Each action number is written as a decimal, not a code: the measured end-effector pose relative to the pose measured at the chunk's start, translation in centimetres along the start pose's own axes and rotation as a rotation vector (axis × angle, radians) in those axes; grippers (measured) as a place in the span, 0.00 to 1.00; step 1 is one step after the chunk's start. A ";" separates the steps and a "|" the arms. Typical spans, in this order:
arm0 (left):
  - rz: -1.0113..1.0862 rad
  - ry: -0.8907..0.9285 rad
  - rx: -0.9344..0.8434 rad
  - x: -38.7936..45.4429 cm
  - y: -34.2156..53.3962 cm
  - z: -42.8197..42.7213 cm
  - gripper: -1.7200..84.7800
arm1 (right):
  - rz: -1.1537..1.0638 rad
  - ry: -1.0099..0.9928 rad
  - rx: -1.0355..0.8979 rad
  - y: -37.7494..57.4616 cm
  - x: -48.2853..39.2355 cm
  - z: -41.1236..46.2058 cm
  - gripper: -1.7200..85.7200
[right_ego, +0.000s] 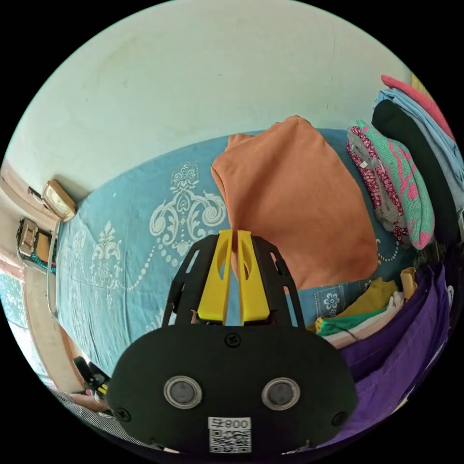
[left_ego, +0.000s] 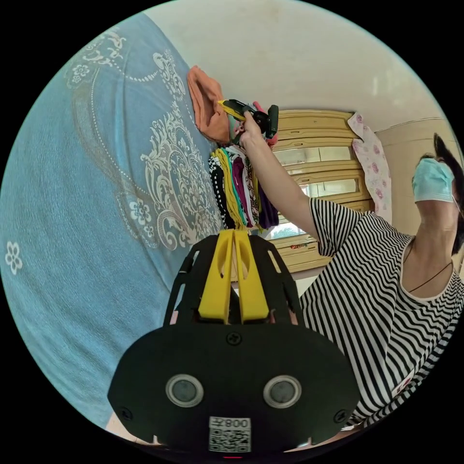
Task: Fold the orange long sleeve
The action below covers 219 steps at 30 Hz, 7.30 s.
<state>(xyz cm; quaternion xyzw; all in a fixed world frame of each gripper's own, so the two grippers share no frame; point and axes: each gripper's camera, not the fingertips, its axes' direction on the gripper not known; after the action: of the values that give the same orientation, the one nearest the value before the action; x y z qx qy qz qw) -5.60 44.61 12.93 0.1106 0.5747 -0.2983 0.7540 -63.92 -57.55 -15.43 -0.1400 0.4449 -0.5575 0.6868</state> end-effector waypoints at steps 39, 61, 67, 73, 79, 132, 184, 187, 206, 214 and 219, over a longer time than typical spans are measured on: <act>0.188 0.072 0.187 14.9 10.1 -16.4 0.04 | -0.129 -0.340 -0.029 41.5 -8.5 -47.9 0.04; 0.332 -0.194 -0.031 23.4 -1.2 -8.9 0.05 | -0.243 0.029 0.269 45.5 -15.0 -60.9 0.14; 0.380 -0.233 -0.074 22.6 -4.0 -9.9 0.05 | -0.206 -0.025 0.220 44.5 -11.0 -62.6 0.08; 0.408 -0.210 -0.038 19.6 -5.2 -16.2 0.04 | -0.188 -0.062 0.164 44.5 -5.7 -65.0 0.05; 0.234 -0.332 0.094 12.1 -11.1 -24.9 0.07 | -0.138 -0.152 0.096 45.8 1.4 -67.3 0.05; 0.799 -0.198 0.608 37.5 -2.2 -97.0 0.05 | -0.464 -0.088 0.644 35.1 27.8 -99.5 0.05; 0.371 -0.794 0.691 10.8 0.0 -118.2 0.08 | -0.625 0.005 0.437 -12.1 -7.7 -71.9 0.07; 0.086 -0.823 0.655 -4.1 -1.6 -116.8 0.08 | -0.526 0.091 0.148 -19.8 -10.4 -57.4 0.07; -0.384 -0.650 0.523 -42.2 23.2 -97.6 0.17 | -0.292 -0.160 -0.255 -1.5 -12.4 -20.7 0.11; -0.497 -0.692 0.473 -48.4 23.3 -90.2 0.12 | -0.431 0.035 -0.268 -0.8 -23.9 -12.3 0.14; -0.393 -0.692 0.537 -45.4 26.6 -89.4 0.08 | -0.420 0.056 -0.333 0.8 -26.8 -8.1 0.06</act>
<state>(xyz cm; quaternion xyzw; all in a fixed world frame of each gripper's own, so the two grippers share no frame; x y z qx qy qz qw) -69.19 126.05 22.42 0.0851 0.2027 -0.5922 0.7752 -69.12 -30.96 -8.32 -0.3251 0.5103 -0.6106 0.5109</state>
